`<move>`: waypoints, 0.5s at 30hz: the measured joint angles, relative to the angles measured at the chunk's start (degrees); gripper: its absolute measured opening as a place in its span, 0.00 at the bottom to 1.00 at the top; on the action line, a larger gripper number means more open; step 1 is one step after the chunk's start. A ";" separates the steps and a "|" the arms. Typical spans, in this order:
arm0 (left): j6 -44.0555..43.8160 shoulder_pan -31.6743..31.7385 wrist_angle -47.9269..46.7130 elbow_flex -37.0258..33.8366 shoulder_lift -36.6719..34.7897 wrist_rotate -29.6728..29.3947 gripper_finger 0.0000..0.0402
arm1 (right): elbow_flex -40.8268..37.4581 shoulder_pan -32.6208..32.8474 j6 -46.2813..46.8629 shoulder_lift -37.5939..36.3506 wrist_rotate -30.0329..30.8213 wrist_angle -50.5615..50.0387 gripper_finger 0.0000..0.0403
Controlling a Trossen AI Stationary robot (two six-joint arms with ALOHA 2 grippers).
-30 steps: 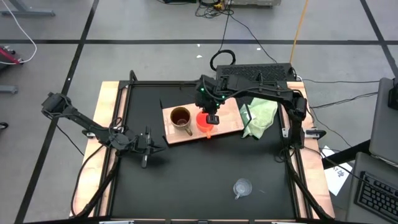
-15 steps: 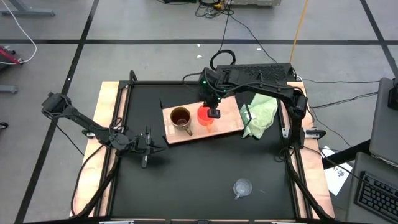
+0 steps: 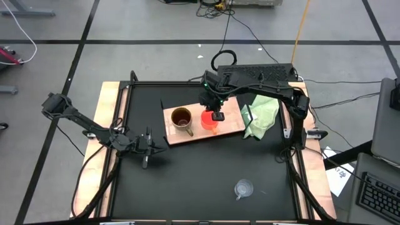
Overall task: Stack small to large cups/mugs on shelf
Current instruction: Put the orange mug on the shelf
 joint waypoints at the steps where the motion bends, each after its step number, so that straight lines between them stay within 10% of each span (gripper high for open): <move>1: -0.02 0.00 0.00 0.00 0.00 0.00 0.02 | -0.58 -0.12 0.01 0.04 0.00 0.61 0.01; 15: 0.00 0.00 0.00 0.00 0.00 -0.02 0.02 | -5.66 -0.61 1.93 0.02 0.00 6.56 0.01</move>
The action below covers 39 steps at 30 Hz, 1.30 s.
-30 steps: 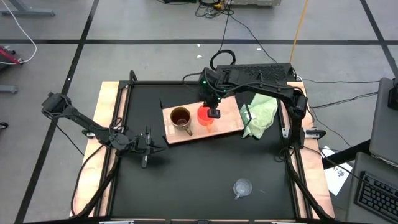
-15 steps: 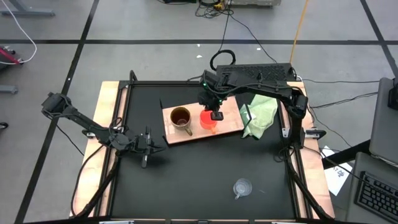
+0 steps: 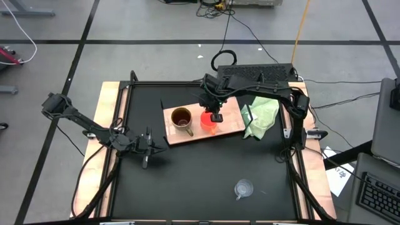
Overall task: Stack small to large cups/mugs on shelf
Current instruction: Put the orange mug on the shelf
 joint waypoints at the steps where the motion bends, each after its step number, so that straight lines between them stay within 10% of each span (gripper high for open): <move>1: 0.00 0.00 0.00 0.00 0.00 0.00 0.02 | -0.10 0.00 0.08 0.00 0.00 0.16 0.01; 39: -0.46 0.00 -0.46 0.00 0.00 -0.02 0.02 | -0.80 0.59 0.31 0.00 -0.15 1.75 0.01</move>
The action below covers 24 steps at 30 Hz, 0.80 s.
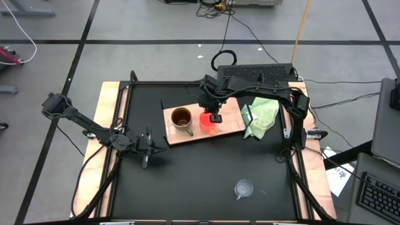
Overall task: Stack small to large cups/mugs on shelf
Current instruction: Put the orange mug on the shelf
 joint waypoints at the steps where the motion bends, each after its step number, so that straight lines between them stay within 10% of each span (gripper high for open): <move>1: 0.00 0.00 0.00 0.00 0.00 0.00 0.02 | 0.00 0.08 -0.10 0.00 0.00 0.21 0.01; 24: 0.02 0.00 -0.50 0.00 0.00 0.00 0.02 | -2.71 0.22 0.61 1.18 -0.39 4.51 0.01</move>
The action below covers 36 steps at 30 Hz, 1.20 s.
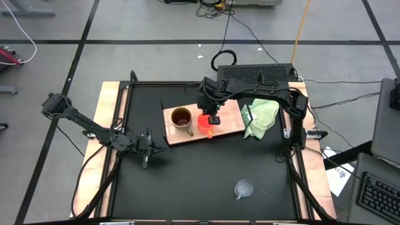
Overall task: Stack small to large cups/mugs on shelf
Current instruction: Put the orange mug on the shelf
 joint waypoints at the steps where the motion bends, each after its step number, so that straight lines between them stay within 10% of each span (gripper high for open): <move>1: -0.02 0.00 0.02 0.00 -0.02 0.00 0.02 | -0.39 -0.02 0.06 -0.03 -0.02 0.23 0.01; 36: -0.28 0.00 -0.44 0.00 -0.02 0.00 0.02 | -1.38 0.97 -0.11 -0.22 3.95 0.60 0.08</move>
